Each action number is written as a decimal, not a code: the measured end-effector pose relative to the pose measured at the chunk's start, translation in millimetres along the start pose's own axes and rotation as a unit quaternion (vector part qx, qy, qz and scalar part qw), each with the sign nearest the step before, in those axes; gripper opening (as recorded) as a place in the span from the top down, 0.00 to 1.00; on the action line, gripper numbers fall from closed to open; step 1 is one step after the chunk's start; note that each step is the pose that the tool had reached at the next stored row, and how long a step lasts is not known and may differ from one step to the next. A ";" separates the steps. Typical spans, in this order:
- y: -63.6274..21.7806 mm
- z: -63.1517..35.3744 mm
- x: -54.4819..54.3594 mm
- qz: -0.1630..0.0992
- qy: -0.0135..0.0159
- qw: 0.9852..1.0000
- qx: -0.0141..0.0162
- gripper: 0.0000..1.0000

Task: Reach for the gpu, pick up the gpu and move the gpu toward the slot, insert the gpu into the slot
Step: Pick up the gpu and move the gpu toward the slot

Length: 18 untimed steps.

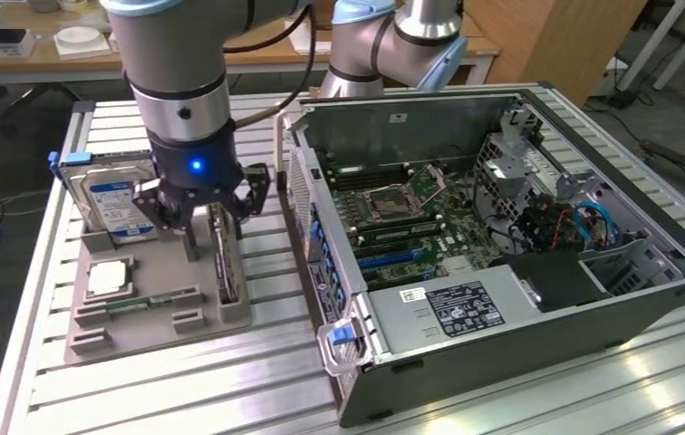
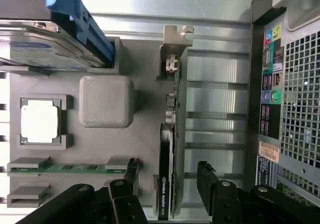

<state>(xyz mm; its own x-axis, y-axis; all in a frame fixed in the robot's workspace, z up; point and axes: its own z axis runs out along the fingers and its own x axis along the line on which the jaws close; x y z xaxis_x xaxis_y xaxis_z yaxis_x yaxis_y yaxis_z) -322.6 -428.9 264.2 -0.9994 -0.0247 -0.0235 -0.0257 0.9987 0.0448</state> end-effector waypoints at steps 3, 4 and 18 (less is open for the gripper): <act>-0.3 5.5 0.2 0.000 0.000 1.000 0.000 0.41; -0.3 7.2 0.2 0.000 0.000 1.000 0.000 0.41; -1.1 32.6 0.9 0.000 0.000 1.000 0.000 0.41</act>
<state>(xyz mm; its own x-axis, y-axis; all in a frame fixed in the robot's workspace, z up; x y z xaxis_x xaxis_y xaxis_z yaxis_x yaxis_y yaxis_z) -322.7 -428.5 231.6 -0.9994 -0.0243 -0.0236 -0.0254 0.9987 0.0445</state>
